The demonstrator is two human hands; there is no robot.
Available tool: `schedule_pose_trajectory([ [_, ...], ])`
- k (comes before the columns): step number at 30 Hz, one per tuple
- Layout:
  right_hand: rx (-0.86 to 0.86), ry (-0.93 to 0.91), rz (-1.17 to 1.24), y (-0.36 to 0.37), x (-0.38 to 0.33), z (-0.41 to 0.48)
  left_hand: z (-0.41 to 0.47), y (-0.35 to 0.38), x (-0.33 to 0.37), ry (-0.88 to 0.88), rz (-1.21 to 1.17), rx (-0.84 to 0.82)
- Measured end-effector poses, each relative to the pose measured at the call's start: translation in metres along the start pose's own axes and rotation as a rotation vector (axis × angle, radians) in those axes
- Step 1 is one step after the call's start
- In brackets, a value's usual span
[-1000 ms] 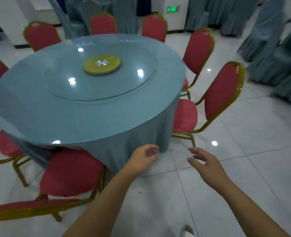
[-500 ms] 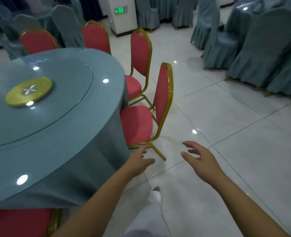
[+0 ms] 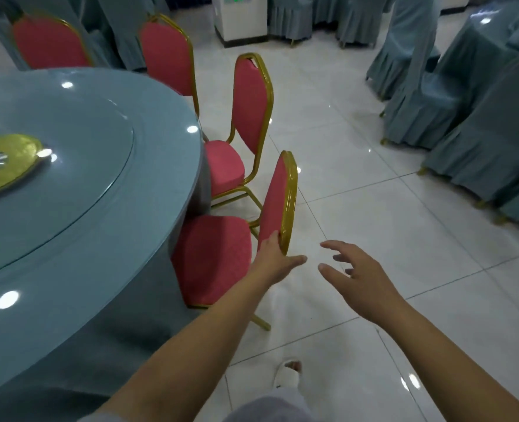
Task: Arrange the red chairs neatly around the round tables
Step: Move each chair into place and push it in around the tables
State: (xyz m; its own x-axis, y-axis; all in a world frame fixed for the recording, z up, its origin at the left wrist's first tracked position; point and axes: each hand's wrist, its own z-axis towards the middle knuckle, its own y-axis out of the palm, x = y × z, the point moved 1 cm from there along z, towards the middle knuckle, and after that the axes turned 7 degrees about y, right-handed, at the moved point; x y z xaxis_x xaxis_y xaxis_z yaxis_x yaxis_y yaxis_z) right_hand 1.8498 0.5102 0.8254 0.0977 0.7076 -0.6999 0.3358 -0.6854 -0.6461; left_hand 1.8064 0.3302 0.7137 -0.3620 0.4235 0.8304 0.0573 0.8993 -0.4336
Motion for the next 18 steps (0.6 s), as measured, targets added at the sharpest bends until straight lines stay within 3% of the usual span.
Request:
schedule_pose_trajectory([
  [5,-0.076,-0.022,-0.043,-0.028,0.001,0.072,0.044,0.016,0.009,-0.124,0.138,0.181],
  [11,-0.248,-0.265,-0.175,-0.015,-0.002,0.168,0.05,0.017,0.001,-0.201,0.238,0.197],
  [14,-0.368,-0.398,-0.417,-0.017,0.006,0.205,0.02,0.018,-0.003,-0.202,0.264,0.211],
  [18,-0.382,-0.545,-0.79,-0.025,0.019,0.236,-0.058,0.037,-0.015,-0.348,0.28,0.258],
])
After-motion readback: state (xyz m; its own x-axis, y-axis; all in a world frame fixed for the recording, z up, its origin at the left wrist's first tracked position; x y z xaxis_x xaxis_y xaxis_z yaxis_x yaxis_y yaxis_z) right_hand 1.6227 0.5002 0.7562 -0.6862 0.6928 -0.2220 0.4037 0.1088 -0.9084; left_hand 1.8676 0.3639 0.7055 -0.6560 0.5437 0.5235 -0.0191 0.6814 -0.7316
